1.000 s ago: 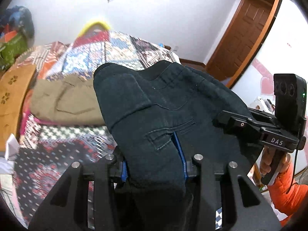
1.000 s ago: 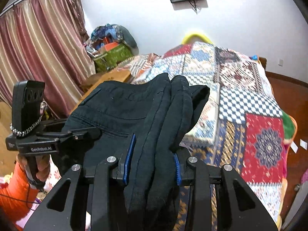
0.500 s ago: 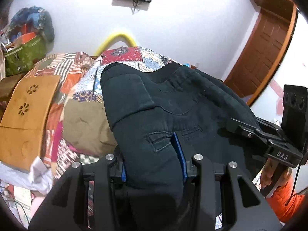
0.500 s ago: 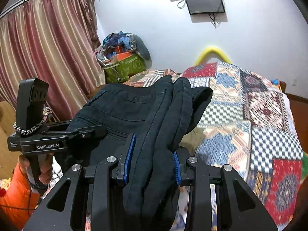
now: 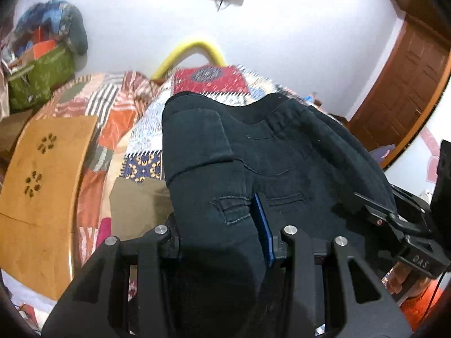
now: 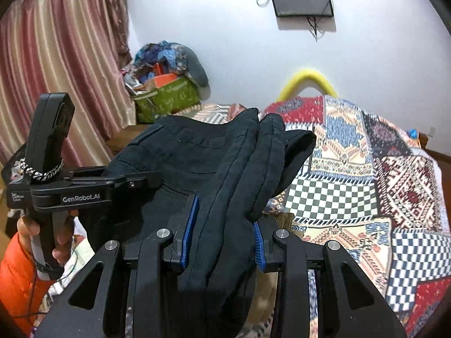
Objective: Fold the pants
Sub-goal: 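Lift the black pants with both grippers and carry it onto the khaki pants, then lower the black pants onto the khaki stack and open both grippers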
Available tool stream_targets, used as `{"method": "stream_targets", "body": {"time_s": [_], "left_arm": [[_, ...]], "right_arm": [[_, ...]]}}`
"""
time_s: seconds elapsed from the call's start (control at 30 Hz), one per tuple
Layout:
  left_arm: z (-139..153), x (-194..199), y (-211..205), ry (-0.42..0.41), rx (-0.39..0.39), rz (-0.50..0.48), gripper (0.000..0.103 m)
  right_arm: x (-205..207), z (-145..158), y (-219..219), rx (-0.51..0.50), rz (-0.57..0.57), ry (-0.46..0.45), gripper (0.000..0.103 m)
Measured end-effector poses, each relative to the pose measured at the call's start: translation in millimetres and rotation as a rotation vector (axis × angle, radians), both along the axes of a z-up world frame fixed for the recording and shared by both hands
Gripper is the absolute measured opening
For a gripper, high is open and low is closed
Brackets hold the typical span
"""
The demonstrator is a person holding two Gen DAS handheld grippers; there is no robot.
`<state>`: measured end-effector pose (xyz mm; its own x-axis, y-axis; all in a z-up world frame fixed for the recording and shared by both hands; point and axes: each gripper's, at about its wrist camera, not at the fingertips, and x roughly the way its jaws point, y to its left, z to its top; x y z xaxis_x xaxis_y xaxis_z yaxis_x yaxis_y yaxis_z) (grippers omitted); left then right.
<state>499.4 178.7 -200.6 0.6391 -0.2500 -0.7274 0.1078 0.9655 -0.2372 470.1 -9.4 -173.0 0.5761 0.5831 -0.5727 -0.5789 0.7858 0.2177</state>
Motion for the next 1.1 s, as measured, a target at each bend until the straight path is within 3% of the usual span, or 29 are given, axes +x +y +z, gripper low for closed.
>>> {"method": "stream_targets", "body": {"time_s": [0.13,0.2,0.27,0.37,0.53,0.67,0.8,0.93,1.1], "left_arm": [[-54,34,10,0.098,0.022,0.033,0.04],[-91,47,21,0.194,0.028,0.067,0.041],[-111,47,32,0.222,0.008,0.086,0.046],[-118,37,53,0.197,-0.103,0.092,0.058],[-114,22,70,0.204,-0.11,0.127,0.062],[-86,2,67,0.148,-0.016,0.17,0.06],[-66,-26,51,0.075,0.113,0.149,0.06],[-89,-28,45,0.128,0.262,0.171,0.061],[-106,-28,52,0.128,0.261,0.179,0.071]], "right_arm": [[25,-41,13,-0.04,-0.009,0.083,0.031],[36,-70,22,-0.108,0.002,0.143,0.031],[40,-99,24,-0.168,0.011,0.207,0.031],[32,-114,15,-0.166,0.038,0.22,0.031],[17,-106,6,-0.18,0.063,0.227,0.033],[-3,-83,-6,-0.203,0.055,0.176,0.034],[-16,-66,-6,-0.179,0.076,0.111,0.037],[-16,-85,8,-0.276,0.091,0.112,0.038],[-5,-109,-6,-0.222,0.091,0.197,0.038]]}}
